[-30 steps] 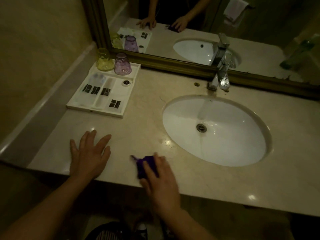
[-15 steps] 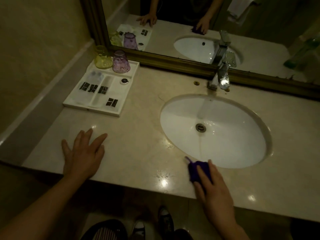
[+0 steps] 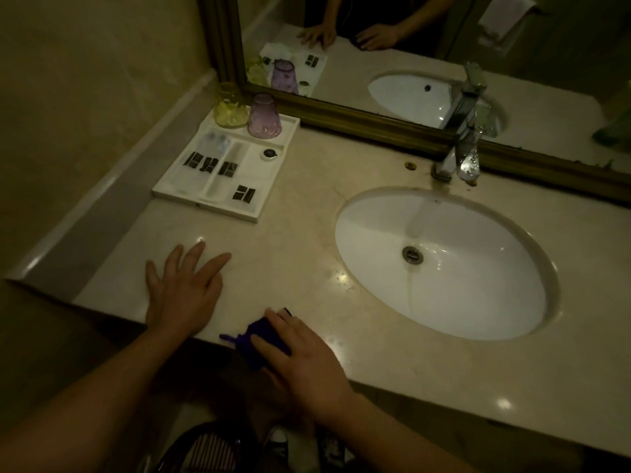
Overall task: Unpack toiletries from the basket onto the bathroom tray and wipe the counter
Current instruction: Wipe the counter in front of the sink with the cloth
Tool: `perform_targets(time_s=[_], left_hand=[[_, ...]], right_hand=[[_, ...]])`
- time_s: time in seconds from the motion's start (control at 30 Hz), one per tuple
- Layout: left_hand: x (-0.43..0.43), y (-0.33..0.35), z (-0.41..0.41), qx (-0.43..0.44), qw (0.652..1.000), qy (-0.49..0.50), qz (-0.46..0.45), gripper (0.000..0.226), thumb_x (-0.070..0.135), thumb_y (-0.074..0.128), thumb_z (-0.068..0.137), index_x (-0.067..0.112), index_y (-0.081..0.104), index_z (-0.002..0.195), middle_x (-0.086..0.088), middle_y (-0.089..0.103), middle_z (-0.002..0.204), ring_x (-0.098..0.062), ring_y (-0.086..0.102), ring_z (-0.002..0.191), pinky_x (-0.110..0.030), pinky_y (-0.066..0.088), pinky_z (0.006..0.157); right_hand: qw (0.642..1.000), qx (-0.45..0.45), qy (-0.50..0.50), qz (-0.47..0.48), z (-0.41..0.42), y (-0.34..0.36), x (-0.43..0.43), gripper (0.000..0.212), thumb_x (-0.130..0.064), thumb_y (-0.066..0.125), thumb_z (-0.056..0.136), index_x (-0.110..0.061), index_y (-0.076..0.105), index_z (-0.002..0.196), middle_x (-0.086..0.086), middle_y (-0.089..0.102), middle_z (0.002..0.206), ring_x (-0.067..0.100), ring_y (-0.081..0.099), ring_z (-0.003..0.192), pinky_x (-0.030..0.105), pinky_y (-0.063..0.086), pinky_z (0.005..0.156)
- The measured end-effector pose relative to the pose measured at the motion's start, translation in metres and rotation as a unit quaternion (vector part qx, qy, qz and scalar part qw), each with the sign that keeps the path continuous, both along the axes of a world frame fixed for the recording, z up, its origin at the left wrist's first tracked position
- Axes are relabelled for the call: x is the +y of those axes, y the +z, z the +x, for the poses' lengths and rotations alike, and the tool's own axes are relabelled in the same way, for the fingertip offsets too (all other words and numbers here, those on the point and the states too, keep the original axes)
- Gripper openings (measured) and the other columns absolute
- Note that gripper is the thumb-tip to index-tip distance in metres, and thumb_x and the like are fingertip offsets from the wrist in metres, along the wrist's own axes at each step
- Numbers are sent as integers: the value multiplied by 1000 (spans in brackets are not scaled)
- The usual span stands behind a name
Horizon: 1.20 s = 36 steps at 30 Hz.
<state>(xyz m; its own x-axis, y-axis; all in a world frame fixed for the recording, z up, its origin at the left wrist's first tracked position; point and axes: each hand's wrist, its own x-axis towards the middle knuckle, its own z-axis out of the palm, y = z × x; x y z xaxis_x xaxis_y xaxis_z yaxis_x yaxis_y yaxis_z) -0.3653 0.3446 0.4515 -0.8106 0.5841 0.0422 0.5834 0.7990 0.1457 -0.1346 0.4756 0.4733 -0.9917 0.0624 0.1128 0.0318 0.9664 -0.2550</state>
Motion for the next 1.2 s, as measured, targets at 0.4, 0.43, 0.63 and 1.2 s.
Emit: perform_targets(time_s=[0.4, 0.43, 0.63, 1.2], left_hand=[[2, 1, 1, 15, 1000, 3, 16, 48, 49, 31, 91, 49, 48, 135, -4, 40, 152, -33, 27, 140, -65, 11, 109], [1, 1, 1, 14, 1000, 2, 16, 49, 49, 30, 90, 49, 47, 136, -4, 40, 152, -33, 27, 140, -65, 11, 109], [4, 4, 3, 7, 1000, 7, 19, 49, 47, 33, 90, 48, 48, 136, -3, 38, 153, -32, 25, 141, -64, 9, 110], [-2, 5, -3, -49, 996, 19, 70, 44, 40, 35, 92, 44, 57, 130, 3, 39, 154, -23, 23, 144, -54, 3, 114]], right_hand=[[930, 40, -329, -157, 85, 42, 106, 9, -43, 52, 92, -45, 60, 96, -21, 65, 102, 8, 64, 95, 18, 52, 65], [930, -12, -332, -154, 89, 44, 110, 9, -38, 53, 96, -39, 62, 96, -16, 62, 110, 15, 60, 104, 25, 51, 75], [964, -70, -254, -36, 106, 16, 88, 66, -66, 27, 95, -28, 41, 147, 1, 25, 161, 30, 18, 148, 50, 24, 117], [983, 86, 117, -116, -53, -2, -33, 38, -23, 64, 85, -7, 66, 120, 13, 63, 128, 32, 58, 113, 44, 48, 91]])
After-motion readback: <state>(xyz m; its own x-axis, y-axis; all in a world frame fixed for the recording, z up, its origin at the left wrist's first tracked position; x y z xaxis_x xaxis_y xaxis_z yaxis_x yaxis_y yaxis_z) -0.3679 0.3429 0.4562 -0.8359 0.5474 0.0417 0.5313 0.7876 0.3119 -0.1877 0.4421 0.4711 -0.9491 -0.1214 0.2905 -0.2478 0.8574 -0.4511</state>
